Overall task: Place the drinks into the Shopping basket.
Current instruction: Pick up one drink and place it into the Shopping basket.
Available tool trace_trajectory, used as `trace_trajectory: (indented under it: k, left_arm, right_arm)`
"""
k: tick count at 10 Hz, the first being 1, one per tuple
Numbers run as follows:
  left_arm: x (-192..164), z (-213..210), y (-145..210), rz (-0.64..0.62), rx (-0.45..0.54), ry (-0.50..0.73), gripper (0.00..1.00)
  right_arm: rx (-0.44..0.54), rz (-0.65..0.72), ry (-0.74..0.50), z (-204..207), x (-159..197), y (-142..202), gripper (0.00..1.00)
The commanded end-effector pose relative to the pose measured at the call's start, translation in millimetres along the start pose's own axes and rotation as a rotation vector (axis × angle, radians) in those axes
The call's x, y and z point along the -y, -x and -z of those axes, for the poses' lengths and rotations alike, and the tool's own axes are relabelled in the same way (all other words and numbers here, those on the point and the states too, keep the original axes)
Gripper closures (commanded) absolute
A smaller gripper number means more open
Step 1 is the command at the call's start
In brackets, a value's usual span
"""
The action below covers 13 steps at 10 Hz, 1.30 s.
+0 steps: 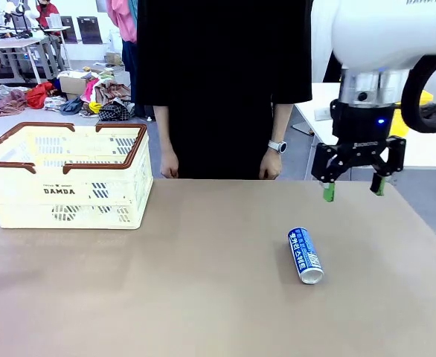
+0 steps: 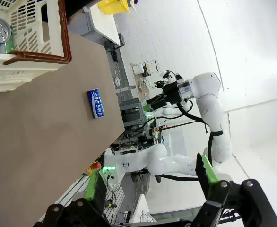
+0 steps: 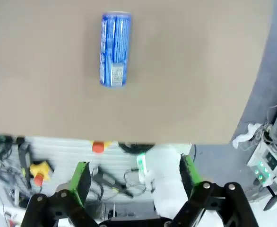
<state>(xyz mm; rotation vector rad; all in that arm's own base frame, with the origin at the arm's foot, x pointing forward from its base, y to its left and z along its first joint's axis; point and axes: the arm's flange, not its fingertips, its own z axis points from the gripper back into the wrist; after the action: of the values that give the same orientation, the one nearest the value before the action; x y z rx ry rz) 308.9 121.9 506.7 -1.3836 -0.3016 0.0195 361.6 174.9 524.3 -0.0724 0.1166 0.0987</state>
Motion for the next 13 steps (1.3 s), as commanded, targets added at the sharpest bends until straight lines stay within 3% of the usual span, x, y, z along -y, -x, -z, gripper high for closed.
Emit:
trace_trajectory:
  k: [1,2,5,7,8,13]
  left_arm:
    - [2,1,1,0.0,0.01,0.026,0.0]
    - [2,1,1,0.0,0.01,0.026,0.0]
    - [2,1,1,0.0,0.01,0.026,0.0]
    - [2,1,1,0.0,0.01,0.026,0.0]
    - [2,1,1,0.0,0.01,0.026,0.0]
    - [2,1,1,0.0,0.01,0.026,0.0]
  right_arm:
    - [0.138,0.142,0.107,50,-18,-17,0.0]
    - [0.155,0.092,0.024,77,-21,-23,0.0]
    - [0.194,0.114,-0.053,149,-20,-34,0.0]
    - [0.165,0.165,-0.117,187,-21,-48,0.0]
    - [0.162,0.175,-0.168,201,-18,-53,0.0]
    - [0.138,0.2,-0.138,226,-21,-61,0.0]
